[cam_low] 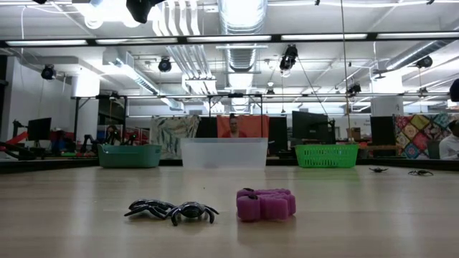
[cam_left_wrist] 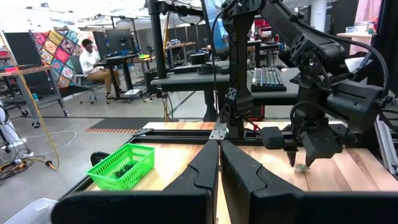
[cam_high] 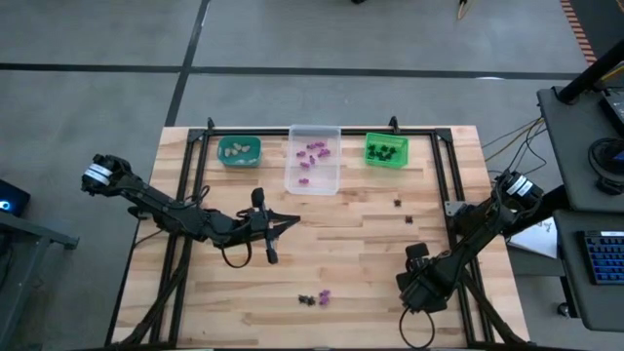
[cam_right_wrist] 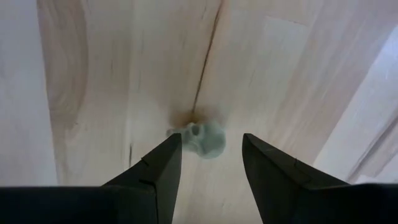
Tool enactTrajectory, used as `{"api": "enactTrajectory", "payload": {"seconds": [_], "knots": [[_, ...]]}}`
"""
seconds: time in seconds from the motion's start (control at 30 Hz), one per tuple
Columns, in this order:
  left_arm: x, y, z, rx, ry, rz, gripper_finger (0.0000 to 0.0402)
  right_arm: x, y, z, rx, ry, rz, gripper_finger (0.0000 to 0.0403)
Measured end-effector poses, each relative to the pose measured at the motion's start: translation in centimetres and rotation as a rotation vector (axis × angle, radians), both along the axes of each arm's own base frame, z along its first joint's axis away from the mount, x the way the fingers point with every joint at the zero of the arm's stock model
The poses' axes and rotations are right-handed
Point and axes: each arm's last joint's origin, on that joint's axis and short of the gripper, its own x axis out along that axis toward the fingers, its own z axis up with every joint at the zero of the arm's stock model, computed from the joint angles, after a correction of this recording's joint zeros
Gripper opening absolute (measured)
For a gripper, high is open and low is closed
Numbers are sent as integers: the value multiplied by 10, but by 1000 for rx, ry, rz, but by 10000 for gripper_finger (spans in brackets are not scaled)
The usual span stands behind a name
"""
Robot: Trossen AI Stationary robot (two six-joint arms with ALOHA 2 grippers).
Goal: Sort Halloween decoration
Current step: Put the white skull toy into the light blue bin
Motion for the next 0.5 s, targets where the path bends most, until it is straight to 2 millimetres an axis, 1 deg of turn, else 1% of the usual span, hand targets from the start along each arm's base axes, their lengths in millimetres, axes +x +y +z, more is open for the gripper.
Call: {"api": "enactTrajectory", "payload": {"seconds": [0.23, 0.37, 0.5], "knots": [[0, 0, 0, 0, 0, 0, 0, -2, -2, -2, -7, 8, -2, 162], [0, 0, 0, -3, -1, 0, 0, 1, 0, 7, 17, -13, -5, 161], [0, 0, 0, -8, -2, 0, 0, 0, 1, 12, 22, 12, -5, 154]]}}
